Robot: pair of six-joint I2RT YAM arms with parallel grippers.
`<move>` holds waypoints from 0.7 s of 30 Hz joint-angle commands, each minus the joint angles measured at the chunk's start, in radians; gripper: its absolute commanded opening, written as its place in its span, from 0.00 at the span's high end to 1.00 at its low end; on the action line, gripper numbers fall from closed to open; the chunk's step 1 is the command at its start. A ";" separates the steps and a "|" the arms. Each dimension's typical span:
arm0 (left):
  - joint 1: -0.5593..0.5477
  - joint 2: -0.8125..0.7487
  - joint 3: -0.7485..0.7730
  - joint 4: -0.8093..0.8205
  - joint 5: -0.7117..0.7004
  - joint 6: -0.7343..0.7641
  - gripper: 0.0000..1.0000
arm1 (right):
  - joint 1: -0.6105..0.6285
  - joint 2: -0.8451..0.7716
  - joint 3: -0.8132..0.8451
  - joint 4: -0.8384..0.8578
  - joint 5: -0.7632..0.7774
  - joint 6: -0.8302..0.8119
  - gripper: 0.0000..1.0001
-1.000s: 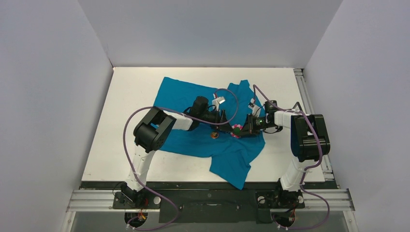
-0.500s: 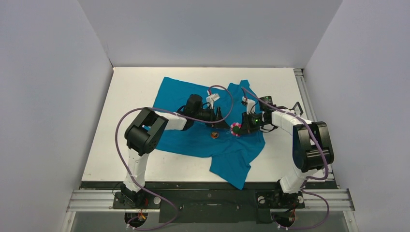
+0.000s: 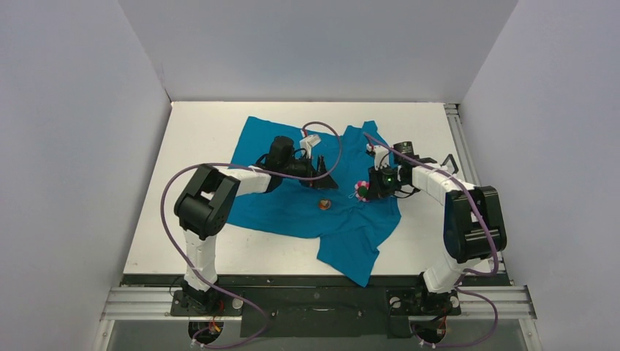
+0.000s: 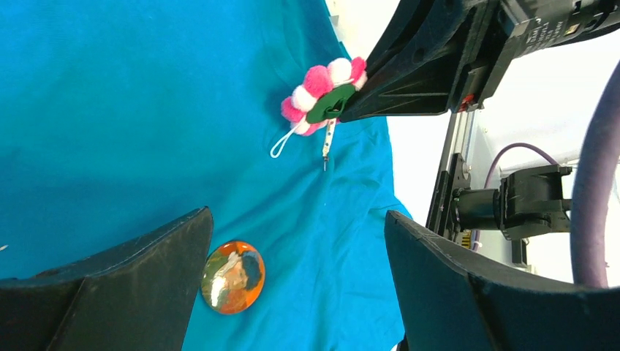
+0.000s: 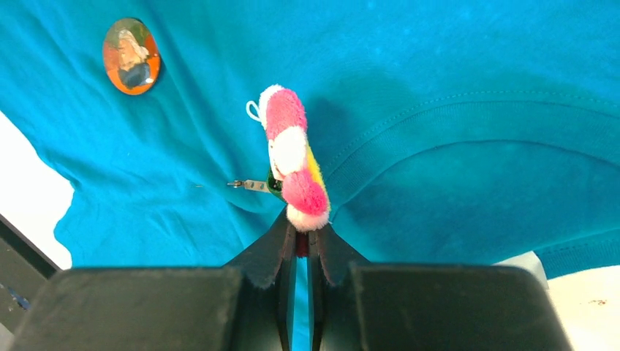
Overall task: Remove the brooch from the garment
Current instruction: Remove the brooch from the clothes.
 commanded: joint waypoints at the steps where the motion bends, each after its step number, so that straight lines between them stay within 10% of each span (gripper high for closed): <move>1: 0.026 -0.076 -0.018 -0.033 0.003 0.070 0.15 | -0.003 -0.007 0.065 -0.013 -0.072 -0.016 1.00; 21: -0.030 -0.070 -0.015 -0.061 -0.072 0.173 0.26 | -0.055 0.079 0.018 0.032 -0.225 0.231 1.00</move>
